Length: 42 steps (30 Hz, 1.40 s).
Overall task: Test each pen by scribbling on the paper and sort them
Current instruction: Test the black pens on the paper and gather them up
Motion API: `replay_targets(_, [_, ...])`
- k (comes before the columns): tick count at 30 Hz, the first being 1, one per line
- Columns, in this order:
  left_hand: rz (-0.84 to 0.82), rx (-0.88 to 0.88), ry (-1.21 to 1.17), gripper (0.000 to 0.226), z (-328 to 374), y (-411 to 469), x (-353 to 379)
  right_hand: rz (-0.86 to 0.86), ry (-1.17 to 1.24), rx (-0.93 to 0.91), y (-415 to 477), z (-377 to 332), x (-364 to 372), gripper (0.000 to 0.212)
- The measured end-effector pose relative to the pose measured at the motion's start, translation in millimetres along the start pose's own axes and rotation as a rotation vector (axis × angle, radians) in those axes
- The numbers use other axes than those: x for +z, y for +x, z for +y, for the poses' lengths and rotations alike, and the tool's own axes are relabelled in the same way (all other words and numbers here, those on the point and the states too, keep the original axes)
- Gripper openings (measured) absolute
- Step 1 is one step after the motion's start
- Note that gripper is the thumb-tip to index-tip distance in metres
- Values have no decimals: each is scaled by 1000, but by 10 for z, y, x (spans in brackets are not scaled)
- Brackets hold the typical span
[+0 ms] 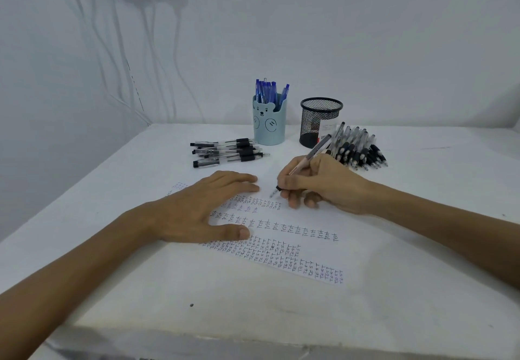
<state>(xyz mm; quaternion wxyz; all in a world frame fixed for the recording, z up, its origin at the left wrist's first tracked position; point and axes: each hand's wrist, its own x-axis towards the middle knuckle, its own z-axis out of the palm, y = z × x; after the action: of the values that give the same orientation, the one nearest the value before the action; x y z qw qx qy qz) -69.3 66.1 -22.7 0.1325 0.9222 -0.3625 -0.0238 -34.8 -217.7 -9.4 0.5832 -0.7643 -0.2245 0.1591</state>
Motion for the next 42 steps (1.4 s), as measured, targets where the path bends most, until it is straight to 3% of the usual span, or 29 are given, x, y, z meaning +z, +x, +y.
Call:
replay_targets(7, [1,1,6,78,-15,2,7,-38,-81,-38,5,-27,74,11])
replay_targets(16, [-13,-6,-2,83,-37,11,16,76,-246,-131,-49,56,117,12])
replay_targets(42, [-13,-1,7,83,-53,16,25,83,-268,-125,-32,37,129,11])
